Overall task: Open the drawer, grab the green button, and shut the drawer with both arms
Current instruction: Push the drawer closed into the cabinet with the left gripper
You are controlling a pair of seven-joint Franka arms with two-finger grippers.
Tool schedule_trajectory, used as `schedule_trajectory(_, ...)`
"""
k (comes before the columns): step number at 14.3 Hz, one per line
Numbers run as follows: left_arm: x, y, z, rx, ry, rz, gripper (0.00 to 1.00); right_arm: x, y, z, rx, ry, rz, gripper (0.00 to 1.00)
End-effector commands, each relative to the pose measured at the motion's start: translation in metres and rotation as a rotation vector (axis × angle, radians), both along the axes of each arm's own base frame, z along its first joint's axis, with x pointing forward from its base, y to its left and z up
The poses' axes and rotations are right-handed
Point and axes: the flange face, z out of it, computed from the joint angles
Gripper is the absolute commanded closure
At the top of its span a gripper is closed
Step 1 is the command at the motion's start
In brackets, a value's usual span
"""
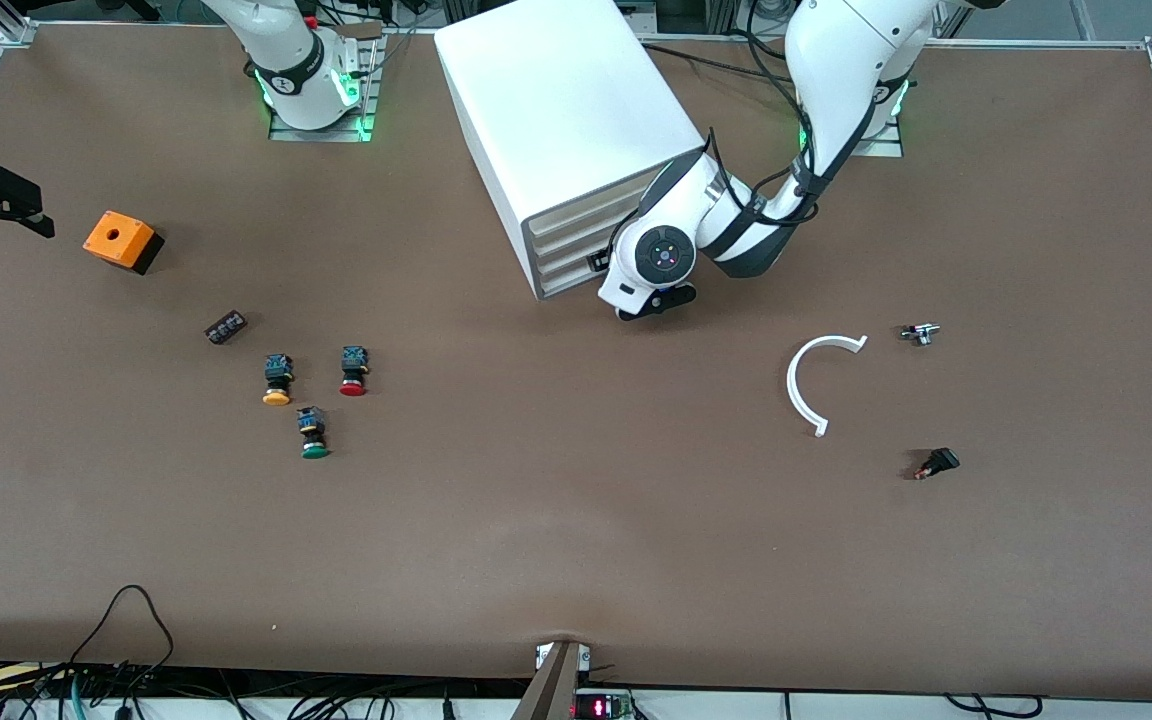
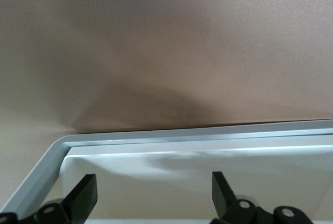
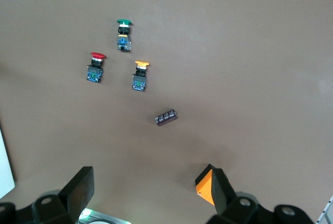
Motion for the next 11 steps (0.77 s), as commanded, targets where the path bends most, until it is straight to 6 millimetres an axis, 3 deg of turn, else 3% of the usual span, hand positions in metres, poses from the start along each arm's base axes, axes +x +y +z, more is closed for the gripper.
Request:
schedule_trajectory(1, -0.008, -0.003, 0.003, -0.008, 0.031, -0.005, 0.03, -0.005, -0.002, 0.000, 0.019, -0.007, -0.007, 0.00)
schedule_trajectory(3, -0.009, -0.004, 0.003, -0.009, 0.036, -0.009, 0.03, -0.006, -0.001, 0.002, 0.027, -0.009, -0.006, 0.00)
schedule_trajectory(5, 0.002, 0.003, 0.016, -0.002, 0.037, -0.021, 0.02, -0.005, 0.001, 0.003, 0.024, -0.016, -0.003, 0.00)
schedule_trajectory(8, 0.048, 0.025, 0.072, -0.027, -0.001, -0.008, 0.01, -0.007, -0.001, 0.004, 0.026, -0.015, -0.006, 0.00)
schedule_trajectory(11, 0.100, 0.061, 0.128, 0.042, -0.089, -0.103, 0.01, -0.006, 0.001, 0.005, 0.024, -0.016, -0.003, 0.00)
